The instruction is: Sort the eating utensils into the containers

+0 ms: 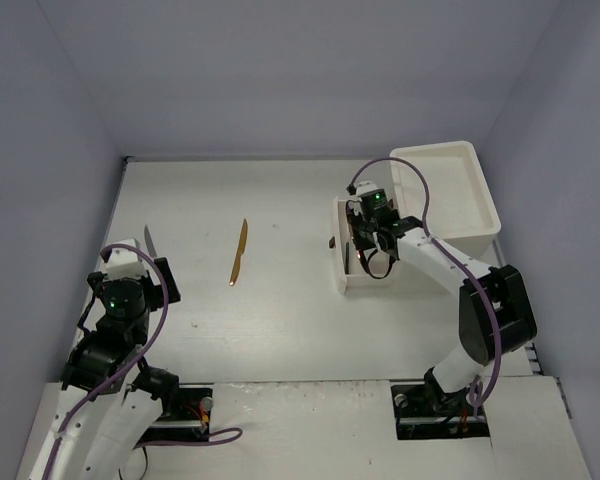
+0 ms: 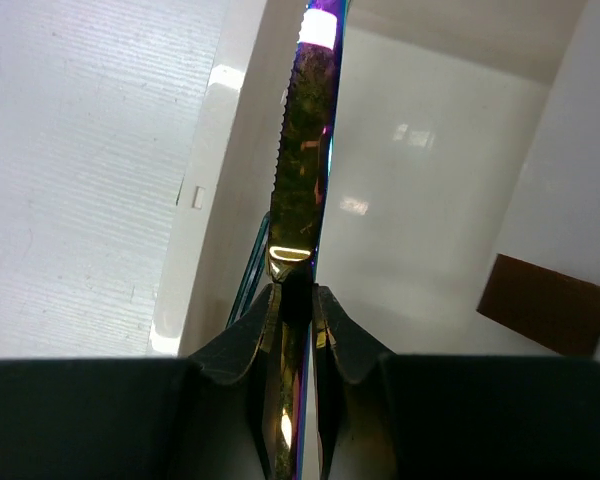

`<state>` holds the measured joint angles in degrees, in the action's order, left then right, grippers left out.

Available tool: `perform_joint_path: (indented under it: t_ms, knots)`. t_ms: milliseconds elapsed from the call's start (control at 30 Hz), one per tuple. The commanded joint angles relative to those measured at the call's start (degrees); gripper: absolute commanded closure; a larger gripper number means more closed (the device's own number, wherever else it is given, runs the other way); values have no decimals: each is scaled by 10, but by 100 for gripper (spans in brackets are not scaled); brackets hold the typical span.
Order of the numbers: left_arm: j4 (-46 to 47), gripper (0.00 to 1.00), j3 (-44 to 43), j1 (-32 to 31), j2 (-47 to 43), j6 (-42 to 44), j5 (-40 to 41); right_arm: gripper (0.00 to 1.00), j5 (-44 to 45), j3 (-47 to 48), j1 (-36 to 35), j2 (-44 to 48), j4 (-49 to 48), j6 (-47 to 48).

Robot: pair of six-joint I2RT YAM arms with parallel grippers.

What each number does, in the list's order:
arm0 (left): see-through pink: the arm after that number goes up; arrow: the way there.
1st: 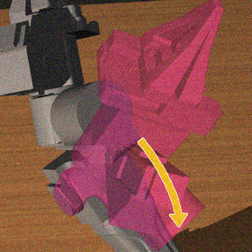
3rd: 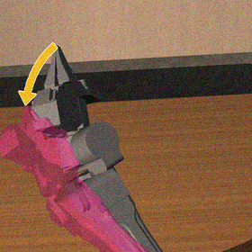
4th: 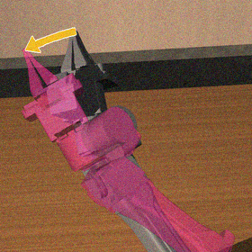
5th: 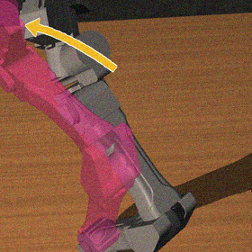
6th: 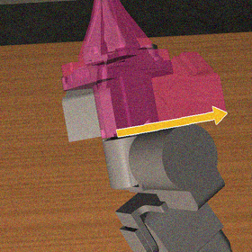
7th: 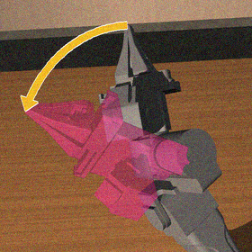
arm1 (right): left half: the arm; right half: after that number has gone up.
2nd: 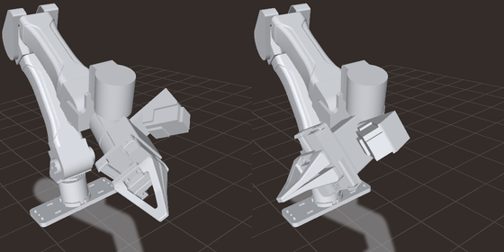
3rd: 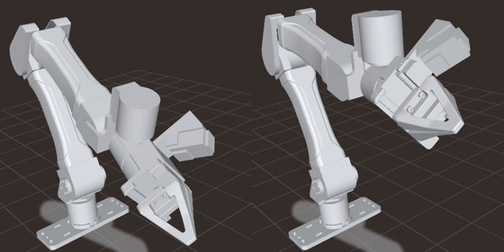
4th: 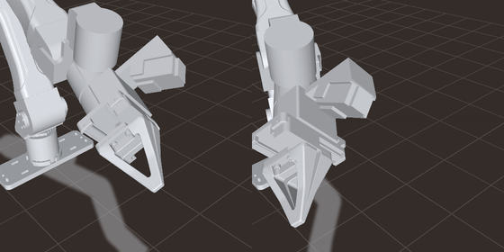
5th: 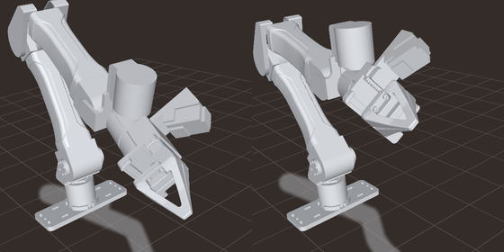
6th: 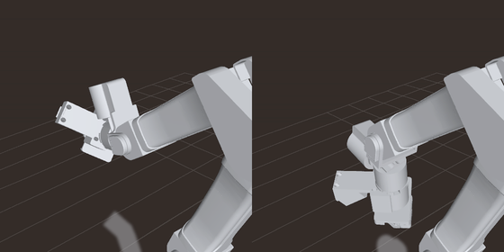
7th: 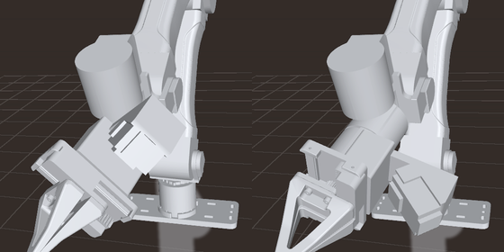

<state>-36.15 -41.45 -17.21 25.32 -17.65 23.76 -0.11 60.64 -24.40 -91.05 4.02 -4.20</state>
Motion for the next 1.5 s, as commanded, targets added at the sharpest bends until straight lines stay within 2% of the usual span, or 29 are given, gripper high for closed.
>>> perform_joint_path:
  t_ms: [0, 233, 567, 767, 800, 933, 967, 1033, 1233, 1300, 1467]
  knots:
    - [30, 11, -6, 3, 10, -6, -2, 100, -21, 27, -1, -17, -21, 7]
    - [30, 11, -6, 3, 11, -6, -1, 100, -28, 33, -1, -38, -19, 3]
    - [30, 11, -6, 3, 11, -6, 1, 100, 112, 33, 11, -35, 25, -87]
    - [29, 11, -6, 3, 9, -6, 1, 100, 111, 33, 16, -35, 36, -101]
    - [29, 11, -6, 3, 8, -6, 1, 95, 105, 36, 16, -33, 36, -100]
    - [29, 11, -6, 3, 8, -7, 1, 55, 90, 49, 6, -13, 35, -91]
    - [29, 11, -6, 3, 8, -6, 1, 50, 89, 50, 2, -6, 35, -91]
    - [30, 11, -6, 3, 10, -6, 0, 45, 89, 63, -16, 17, 35, -89]
    - [31, 11, -6, 4, 13, -6, -2, 42, 97, 122, -85, 36, 35, -111]
    - [30, 11, -7, 4, 13, -6, -2, 41, 105, 143, -118, 23, 35, -132]
    - [29, 11, -8, 5, 10, -5, -1, 29, 152, 201, -202, -67, 35, -195]
